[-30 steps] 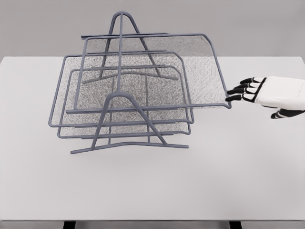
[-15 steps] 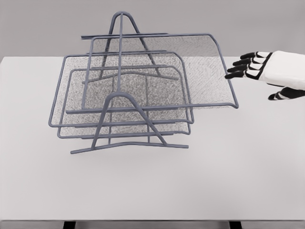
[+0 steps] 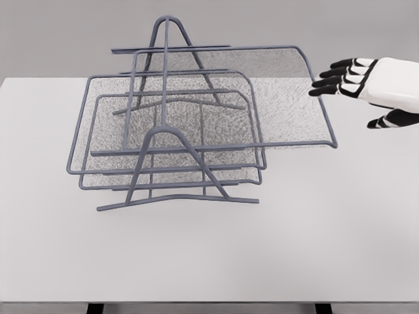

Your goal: Pull out the upper folder box with right arm

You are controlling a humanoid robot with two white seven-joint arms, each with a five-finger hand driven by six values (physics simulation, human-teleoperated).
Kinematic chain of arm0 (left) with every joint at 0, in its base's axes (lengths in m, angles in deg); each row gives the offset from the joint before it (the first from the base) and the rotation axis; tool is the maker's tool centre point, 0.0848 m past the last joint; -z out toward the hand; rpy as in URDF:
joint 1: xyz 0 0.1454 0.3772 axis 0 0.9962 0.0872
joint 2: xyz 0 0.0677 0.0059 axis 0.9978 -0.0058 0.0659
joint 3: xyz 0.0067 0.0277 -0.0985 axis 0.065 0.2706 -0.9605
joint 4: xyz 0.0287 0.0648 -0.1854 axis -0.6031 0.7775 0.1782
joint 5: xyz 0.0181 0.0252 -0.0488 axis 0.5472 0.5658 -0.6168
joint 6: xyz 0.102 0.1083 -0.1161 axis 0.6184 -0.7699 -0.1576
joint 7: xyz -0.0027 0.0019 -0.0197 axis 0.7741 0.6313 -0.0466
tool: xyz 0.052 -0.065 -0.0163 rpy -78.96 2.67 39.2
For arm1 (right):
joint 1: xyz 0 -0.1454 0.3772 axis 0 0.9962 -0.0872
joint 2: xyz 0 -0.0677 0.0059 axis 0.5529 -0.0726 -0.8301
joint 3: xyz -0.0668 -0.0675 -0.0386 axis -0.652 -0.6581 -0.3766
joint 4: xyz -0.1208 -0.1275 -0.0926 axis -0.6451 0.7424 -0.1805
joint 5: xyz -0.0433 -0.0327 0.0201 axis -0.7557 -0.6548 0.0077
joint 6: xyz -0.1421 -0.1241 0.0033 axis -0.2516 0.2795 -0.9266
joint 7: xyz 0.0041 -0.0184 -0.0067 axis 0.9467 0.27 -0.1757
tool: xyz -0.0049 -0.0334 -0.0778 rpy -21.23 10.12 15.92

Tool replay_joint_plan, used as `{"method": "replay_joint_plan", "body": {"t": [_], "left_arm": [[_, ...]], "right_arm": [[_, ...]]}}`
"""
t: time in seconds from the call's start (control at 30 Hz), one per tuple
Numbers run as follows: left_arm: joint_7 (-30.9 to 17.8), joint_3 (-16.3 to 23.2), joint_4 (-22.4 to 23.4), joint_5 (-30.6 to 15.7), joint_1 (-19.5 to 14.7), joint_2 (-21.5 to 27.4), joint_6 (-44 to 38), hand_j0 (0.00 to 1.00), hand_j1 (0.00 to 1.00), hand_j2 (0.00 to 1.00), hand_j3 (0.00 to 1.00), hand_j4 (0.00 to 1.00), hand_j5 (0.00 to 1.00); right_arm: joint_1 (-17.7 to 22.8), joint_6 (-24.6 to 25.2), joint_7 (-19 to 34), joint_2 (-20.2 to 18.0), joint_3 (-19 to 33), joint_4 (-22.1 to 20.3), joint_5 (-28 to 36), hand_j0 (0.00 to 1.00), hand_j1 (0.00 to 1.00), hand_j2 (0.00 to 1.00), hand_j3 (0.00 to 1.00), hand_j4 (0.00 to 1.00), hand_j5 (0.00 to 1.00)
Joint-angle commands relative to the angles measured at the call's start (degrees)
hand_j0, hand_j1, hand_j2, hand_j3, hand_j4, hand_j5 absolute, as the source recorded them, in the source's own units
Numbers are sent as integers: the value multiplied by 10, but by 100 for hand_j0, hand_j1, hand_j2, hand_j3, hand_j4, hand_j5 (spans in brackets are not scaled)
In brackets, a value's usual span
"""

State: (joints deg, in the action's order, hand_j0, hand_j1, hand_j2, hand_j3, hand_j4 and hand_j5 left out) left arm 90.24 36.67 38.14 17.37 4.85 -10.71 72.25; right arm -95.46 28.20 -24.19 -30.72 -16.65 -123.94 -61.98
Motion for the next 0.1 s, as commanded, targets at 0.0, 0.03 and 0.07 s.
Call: {"method": "replay_joint_plan", "body": {"t": [0.0, 0.03, 0.07], "left_arm": [[0, 0, 0, 0, 0, 0, 0, 100, 100, 100, 100, 100, 100], [0, 0, 0, 0, 0, 0, 0, 100, 100, 100, 100, 100, 100], [0, 0, 0, 0, 0, 0, 0, 100, 100, 100, 100, 100, 100]], "right_arm": [[0, 1, -1, -3, 2, 0, 5, 100, 100, 100, 100, 100, 100], [0, 1, 0, -2, 2, 0, 5, 100, 100, 100, 100, 100, 100], [0, 1, 0, -2, 2, 0, 5, 100, 100, 100, 100, 100, 100]]}}
